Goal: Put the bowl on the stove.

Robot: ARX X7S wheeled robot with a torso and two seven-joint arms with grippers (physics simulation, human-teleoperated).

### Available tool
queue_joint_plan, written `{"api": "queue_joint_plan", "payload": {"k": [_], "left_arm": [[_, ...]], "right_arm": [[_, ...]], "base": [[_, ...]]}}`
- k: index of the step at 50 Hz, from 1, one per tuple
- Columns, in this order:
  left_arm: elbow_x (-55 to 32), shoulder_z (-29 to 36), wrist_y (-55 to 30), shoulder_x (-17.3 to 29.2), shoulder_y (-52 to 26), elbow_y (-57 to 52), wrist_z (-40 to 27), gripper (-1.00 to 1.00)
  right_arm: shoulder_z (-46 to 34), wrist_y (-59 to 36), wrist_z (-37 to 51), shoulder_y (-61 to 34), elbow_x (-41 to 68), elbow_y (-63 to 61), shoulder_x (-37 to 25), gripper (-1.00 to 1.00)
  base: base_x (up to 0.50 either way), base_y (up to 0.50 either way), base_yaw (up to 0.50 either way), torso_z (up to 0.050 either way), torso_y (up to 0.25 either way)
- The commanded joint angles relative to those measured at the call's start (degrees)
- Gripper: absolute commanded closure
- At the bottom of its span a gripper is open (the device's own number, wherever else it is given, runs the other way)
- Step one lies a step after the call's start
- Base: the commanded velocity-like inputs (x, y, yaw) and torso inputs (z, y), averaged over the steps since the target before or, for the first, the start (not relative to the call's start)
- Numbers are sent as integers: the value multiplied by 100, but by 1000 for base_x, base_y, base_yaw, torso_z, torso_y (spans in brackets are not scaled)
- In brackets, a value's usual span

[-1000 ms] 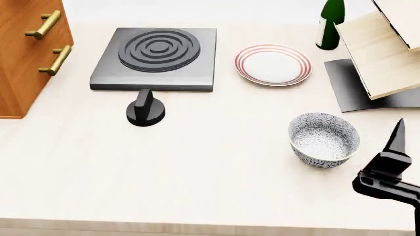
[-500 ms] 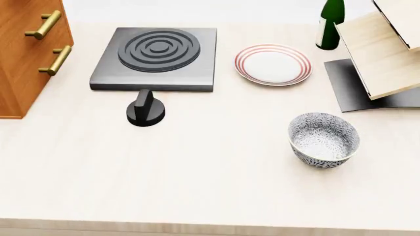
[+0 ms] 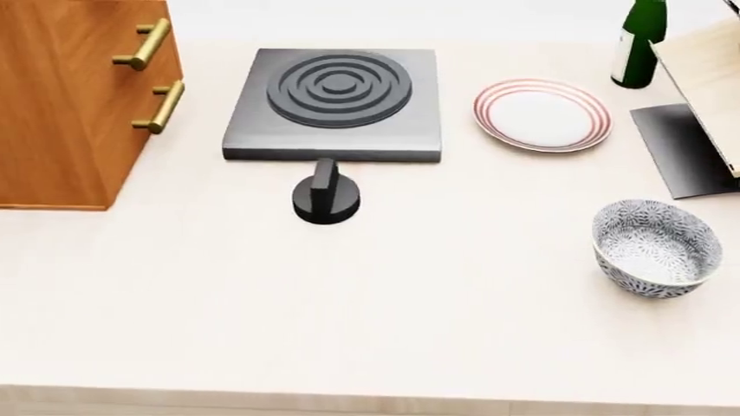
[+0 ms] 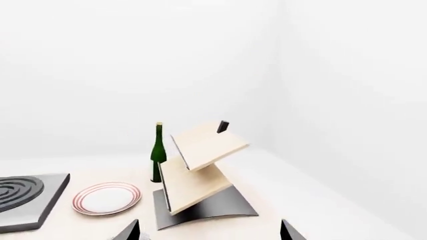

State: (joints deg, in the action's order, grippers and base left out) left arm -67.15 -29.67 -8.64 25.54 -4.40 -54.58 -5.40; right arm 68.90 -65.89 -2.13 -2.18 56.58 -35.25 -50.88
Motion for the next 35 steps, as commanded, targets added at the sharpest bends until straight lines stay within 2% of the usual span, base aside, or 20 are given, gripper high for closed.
{"api": "queue_joint_plan", "payload": {"k": [1,30,35], "left_arm": [[193,-89,43,-108,18,52,188,-100],[265,-30,124,-114,106,69,293,-100],[273,-23,139,-112,129,66,313,-100]], "right_arm": [[164,86,-307,215,-187,-77,200,-100],[-32,202,-356,349,-269,-108,262,-100],[-43,167,-331,346,-235,-94,277,-100]], "base": [[0,500,0,0,0],[0,500,0,0,0],[0,19,0,0,0]]}}
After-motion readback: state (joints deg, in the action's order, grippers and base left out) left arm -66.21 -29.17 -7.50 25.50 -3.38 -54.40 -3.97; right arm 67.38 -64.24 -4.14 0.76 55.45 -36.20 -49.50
